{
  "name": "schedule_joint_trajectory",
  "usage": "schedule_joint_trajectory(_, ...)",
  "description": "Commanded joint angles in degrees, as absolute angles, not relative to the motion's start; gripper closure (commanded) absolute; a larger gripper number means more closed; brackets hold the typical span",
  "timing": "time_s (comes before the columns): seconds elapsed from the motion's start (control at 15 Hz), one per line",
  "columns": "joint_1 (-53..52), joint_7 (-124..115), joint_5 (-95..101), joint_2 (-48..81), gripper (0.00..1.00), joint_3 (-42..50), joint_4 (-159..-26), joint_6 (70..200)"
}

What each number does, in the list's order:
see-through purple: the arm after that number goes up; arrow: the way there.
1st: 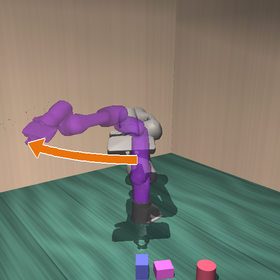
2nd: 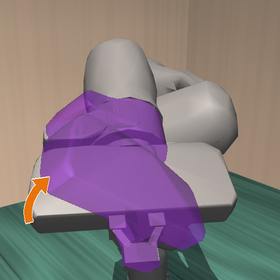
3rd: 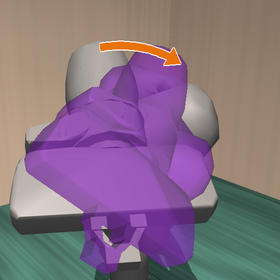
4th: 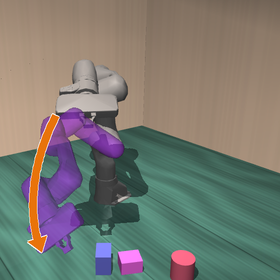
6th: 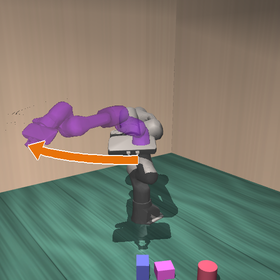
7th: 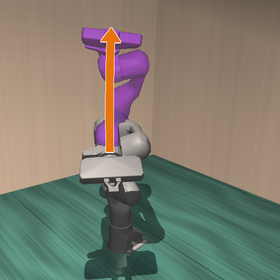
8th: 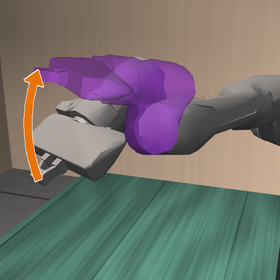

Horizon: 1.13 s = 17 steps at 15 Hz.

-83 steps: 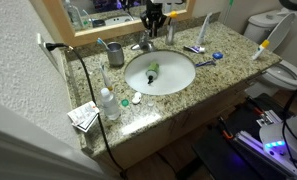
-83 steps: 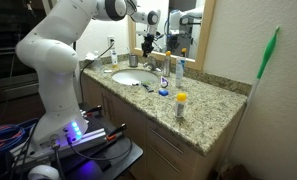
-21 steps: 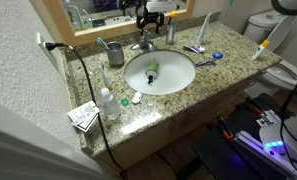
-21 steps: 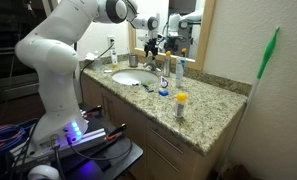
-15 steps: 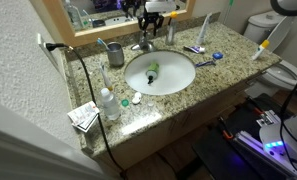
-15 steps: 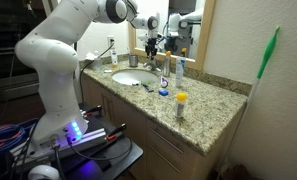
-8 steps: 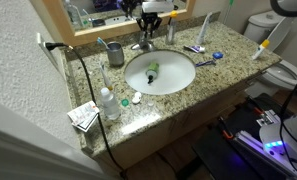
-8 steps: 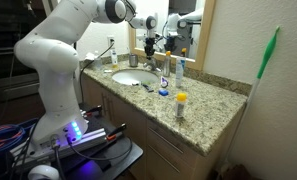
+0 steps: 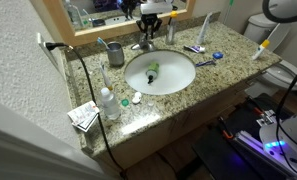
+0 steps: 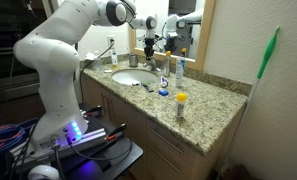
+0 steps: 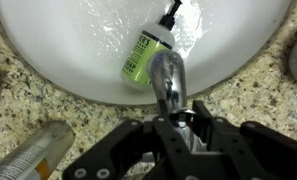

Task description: Push the faucet handle downwards

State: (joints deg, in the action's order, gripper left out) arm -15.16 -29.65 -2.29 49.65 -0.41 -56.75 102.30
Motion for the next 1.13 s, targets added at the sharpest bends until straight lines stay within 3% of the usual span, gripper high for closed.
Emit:
schedule_joint_trajectory(0.0,-14.5,-30.6,-2.5,52.9,0.93,0.0,-52.9,92.5)
schedule_joint_trajectory(0.33,-14.8,-33.0,-2.4,55.4,0.93,0.5,-48.5,89.2)
schedule_joint_trajectory(0.4,-14.5,-32.9,-2.9,55.9,0.45,0.1,-47.7,88.5)
schedule_joint_trajectory(0.53,-14.3,-32.9,-3.0,56.8,0.39,-0.1,-46.4,85.7)
schedule_joint_trajectory(0.87,-13.5,-27.3,-3.1,59.1,0.03,-1.3,-44.7,84.8)
schedule_joint_trajectory(0.93,-13.3,-25.7,-3.1,59.3,0.01,-1.4,-44.5,84.6)
schedule_joint_trajectory(1.0,-14.4,-28.7,-2.8,57.0,0.13,-0.6,-47.3,86.1)
schedule_joint_trajectory(1.07,-14.3,-27.6,-2.8,57.3,0.07,-0.7,-46.9,86.0)
